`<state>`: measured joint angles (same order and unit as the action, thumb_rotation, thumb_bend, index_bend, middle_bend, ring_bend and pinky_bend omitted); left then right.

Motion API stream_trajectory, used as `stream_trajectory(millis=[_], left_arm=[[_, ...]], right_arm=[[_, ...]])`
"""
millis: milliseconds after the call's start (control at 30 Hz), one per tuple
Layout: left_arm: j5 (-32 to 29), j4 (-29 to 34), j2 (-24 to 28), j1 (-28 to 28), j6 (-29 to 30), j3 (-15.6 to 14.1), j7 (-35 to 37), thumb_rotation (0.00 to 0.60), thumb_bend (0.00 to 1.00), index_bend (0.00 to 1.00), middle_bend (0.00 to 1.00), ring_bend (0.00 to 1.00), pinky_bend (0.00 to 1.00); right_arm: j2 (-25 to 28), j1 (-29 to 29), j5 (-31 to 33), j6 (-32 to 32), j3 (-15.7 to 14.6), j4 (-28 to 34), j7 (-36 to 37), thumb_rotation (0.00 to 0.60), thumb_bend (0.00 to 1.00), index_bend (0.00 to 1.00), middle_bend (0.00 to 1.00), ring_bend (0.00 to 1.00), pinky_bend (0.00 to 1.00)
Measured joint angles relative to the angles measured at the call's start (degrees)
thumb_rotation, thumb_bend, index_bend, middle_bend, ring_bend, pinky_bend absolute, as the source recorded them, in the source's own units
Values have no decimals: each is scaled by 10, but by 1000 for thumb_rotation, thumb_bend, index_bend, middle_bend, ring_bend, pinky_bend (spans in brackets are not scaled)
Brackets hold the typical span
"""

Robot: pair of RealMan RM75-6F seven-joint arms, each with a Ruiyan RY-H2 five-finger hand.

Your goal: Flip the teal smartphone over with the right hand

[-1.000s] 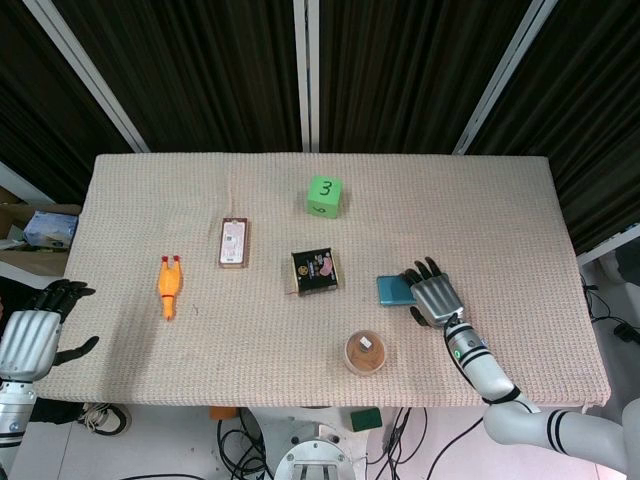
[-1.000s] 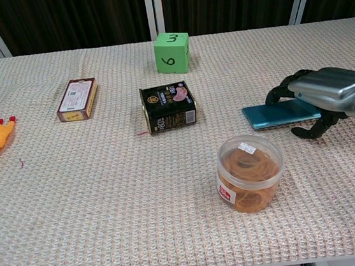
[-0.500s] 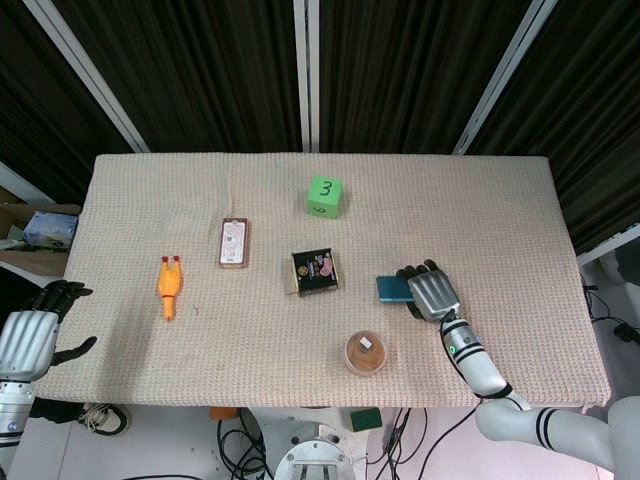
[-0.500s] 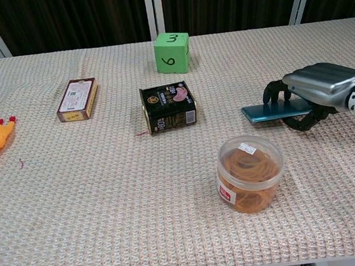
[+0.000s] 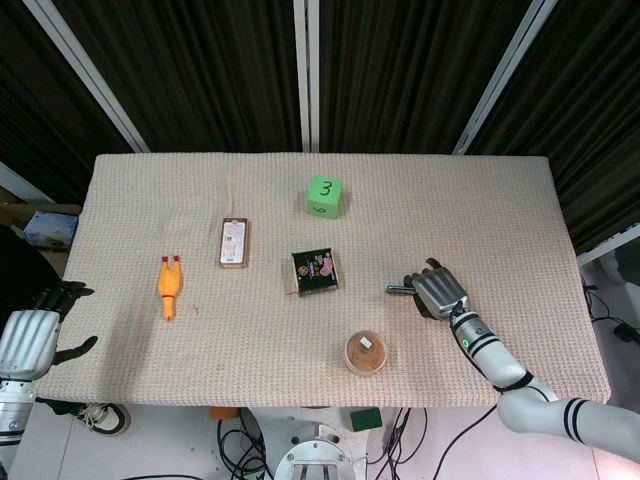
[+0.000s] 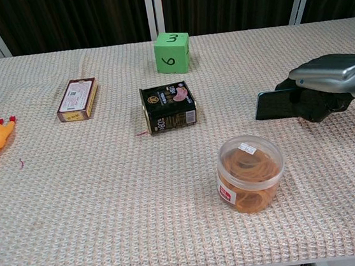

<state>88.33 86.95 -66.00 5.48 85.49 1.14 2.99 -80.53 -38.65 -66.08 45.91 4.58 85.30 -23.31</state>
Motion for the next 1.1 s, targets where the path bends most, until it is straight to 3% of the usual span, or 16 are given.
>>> stream_trajectory(millis=[67,167,300,400,467,567,800,1100], left_arm=[[-1,0,0,1,-2,0,-1,600,120,286,239,183,346],[-1,1,1,3,-4,1,-2,600,121,286,239,183,347],[-4,4,3,4,-8,1,-4,600,121,286,239,183,347],[-5,5,5,5,-11,1,-4,600,121,287,239,183,347],[-6,6,6,6,-13,1,-6,600,121,287,239,183,347],[-6,9,7,7,-13,2,-8,600,120,287,239,183,347],[-11,11,9,8,-19,2,-9,600,121,287,239,184,348],[-9,11,11,8,-13,4,-8,600,121,288,239,184,348]], right_arm=[[14,-9,1,-22,-1,6,10,600,854,716,590,351,57],[26,-21,-4,-52,-3,6,34,600,810,617,504,213,1],[36,-30,-16,-83,-4,3,85,600,703,343,349,54,0],[41,-36,-36,-101,-3,-5,133,600,582,85,180,0,0],[43,-40,-55,-108,-1,-17,164,600,513,6,77,0,0],[41,-47,-76,-115,1,-42,198,600,446,0,1,0,0],[21,-48,-110,-72,9,-87,224,600,381,0,0,0,0],[11,-12,-142,86,25,-101,203,600,331,0,0,0,0]])
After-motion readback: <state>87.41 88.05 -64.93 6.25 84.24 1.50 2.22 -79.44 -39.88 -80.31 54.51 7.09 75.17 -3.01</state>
